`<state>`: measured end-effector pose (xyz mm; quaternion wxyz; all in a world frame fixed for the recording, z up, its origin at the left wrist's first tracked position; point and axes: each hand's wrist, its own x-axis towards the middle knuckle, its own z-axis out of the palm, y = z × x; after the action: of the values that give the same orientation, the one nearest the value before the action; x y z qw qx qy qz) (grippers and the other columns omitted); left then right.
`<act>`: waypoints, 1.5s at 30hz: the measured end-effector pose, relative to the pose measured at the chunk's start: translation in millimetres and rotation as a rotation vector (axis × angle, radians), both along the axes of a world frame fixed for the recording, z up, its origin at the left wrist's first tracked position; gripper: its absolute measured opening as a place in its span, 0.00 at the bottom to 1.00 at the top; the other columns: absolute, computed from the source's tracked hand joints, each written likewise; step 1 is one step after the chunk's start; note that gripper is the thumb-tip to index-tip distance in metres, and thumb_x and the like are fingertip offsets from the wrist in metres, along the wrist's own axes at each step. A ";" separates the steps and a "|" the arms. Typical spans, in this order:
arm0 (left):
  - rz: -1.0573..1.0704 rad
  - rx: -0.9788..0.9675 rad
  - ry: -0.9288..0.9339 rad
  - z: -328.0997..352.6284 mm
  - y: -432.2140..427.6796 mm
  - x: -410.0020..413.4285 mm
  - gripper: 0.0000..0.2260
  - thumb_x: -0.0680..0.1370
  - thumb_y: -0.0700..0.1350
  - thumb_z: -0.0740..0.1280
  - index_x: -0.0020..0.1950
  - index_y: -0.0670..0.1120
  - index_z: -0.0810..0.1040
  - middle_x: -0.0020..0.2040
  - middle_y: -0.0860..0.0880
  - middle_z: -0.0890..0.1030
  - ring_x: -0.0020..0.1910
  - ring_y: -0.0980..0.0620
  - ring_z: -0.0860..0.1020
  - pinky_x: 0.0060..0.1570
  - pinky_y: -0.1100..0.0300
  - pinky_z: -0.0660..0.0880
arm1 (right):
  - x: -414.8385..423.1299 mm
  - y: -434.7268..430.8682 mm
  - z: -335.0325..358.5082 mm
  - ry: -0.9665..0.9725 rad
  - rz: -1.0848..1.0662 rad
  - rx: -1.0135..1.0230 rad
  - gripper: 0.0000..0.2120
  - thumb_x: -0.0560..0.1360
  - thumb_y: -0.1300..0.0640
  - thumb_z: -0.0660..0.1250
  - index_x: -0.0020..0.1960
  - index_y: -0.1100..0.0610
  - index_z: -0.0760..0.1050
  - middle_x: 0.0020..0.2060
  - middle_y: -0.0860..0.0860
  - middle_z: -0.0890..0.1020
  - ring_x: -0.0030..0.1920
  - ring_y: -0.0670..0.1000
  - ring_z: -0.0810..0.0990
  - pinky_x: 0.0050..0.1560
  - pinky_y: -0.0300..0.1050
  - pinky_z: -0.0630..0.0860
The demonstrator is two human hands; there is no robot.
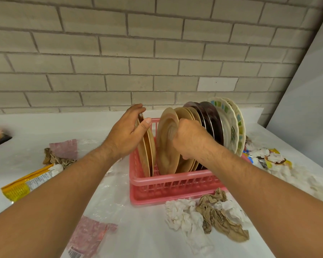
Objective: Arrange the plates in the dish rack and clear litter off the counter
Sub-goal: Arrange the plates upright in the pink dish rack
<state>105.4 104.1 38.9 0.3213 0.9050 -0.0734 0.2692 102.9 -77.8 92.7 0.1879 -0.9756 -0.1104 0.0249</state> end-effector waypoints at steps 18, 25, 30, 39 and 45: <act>-0.004 0.014 0.028 2.2 2.0 -1.7 0.23 0.81 0.58 0.53 0.74 0.51 0.63 0.75 0.53 0.61 0.74 0.56 0.58 0.65 0.62 0.55 | -0.9 -8.6 -9.8 -0.116 0.046 0.016 0.09 0.81 0.52 0.59 0.54 0.55 0.73 0.41 0.51 0.77 0.37 0.49 0.78 0.31 0.42 0.72; 0.004 0.015 0.026 1.5 1.3 -1.4 0.23 0.81 0.58 0.54 0.74 0.51 0.63 0.75 0.53 0.61 0.74 0.55 0.58 0.65 0.61 0.55 | -0.2 -8.3 -13.1 -0.119 0.063 0.070 0.07 0.80 0.52 0.60 0.52 0.55 0.73 0.38 0.50 0.78 0.34 0.48 0.79 0.30 0.42 0.73; 0.006 0.016 0.020 -0.2 2.5 0.7 0.22 0.81 0.58 0.54 0.74 0.52 0.63 0.75 0.53 0.61 0.73 0.56 0.58 0.64 0.62 0.55 | -1.2 -14.4 -16.9 -0.153 0.055 0.078 0.16 0.76 0.40 0.64 0.45 0.53 0.72 0.34 0.49 0.79 0.32 0.47 0.79 0.29 0.43 0.75; 0.002 -0.002 0.014 -1.4 1.7 0.9 0.22 0.81 0.58 0.54 0.74 0.52 0.63 0.75 0.54 0.62 0.72 0.57 0.59 0.64 0.62 0.56 | 7.8 -26.5 -6.2 -0.204 -0.008 0.082 0.27 0.75 0.32 0.54 0.39 0.55 0.71 0.30 0.51 0.79 0.29 0.49 0.79 0.29 0.43 0.75; -0.013 -0.015 0.012 -0.1 1.6 -1.0 0.22 0.81 0.58 0.54 0.74 0.52 0.63 0.75 0.54 0.62 0.68 0.64 0.57 0.63 0.63 0.56 | 6.4 -26.7 -11.2 -0.228 0.014 0.126 0.23 0.75 0.34 0.58 0.50 0.53 0.75 0.33 0.49 0.80 0.34 0.48 0.79 0.34 0.44 0.78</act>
<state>104.4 105.7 38.9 0.3303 0.9036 -0.0751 0.2621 109.3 -104.5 81.6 0.2347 -0.9577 -0.1389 -0.0917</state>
